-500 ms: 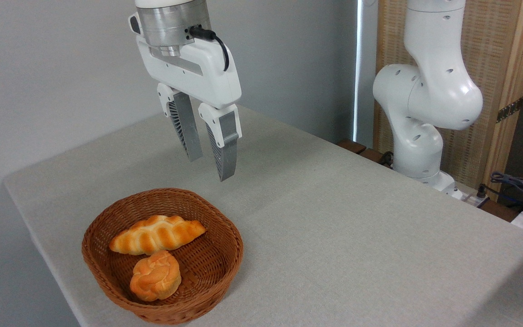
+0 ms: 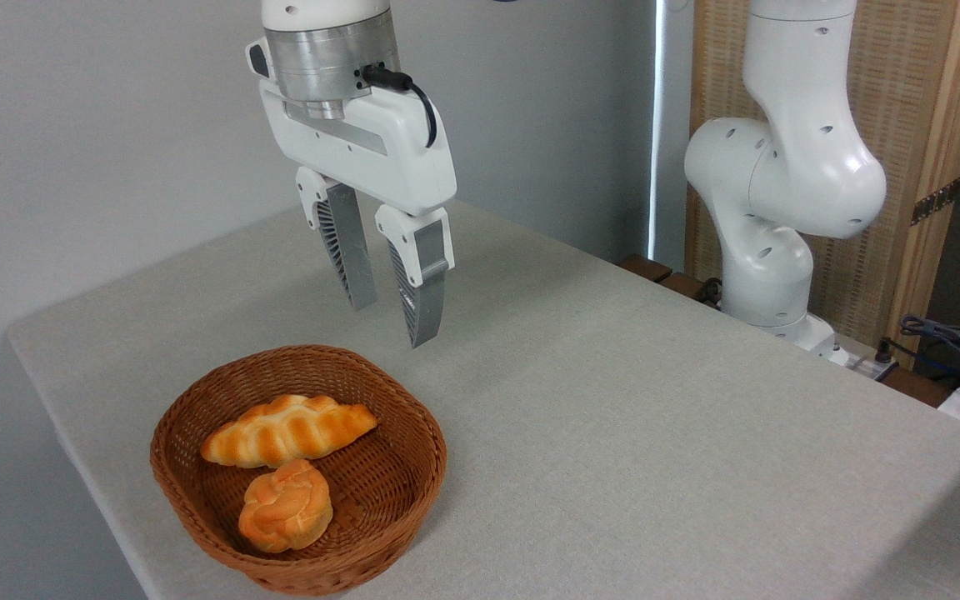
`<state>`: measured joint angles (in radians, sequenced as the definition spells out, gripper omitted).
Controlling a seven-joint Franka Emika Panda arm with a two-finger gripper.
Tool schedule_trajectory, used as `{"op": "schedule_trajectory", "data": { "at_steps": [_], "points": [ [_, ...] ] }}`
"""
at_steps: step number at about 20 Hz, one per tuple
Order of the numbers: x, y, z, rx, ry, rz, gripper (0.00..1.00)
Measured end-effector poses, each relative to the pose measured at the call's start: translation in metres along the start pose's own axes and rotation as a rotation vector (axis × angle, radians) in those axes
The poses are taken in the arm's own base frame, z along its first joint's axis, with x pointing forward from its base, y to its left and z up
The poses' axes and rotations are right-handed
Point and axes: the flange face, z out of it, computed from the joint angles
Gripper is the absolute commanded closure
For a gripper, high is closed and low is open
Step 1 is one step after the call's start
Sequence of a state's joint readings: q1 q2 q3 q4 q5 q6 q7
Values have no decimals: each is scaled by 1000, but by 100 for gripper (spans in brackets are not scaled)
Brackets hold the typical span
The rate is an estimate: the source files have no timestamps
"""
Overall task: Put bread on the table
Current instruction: 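Move the open gripper down over the long glazed roll in the basket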
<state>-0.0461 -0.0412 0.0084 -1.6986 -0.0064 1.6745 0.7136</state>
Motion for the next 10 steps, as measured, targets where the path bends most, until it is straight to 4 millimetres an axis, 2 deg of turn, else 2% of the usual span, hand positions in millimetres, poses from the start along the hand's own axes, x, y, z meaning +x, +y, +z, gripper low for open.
{"op": "schedule_trajectory", "data": {
  "at_steps": [2,7,10],
  "points": [
    [5,5,1,3,3,13,0],
    [38,25,6,21,120,57,0],
    [60,36,21,0,167,76,0]
  ]
}}
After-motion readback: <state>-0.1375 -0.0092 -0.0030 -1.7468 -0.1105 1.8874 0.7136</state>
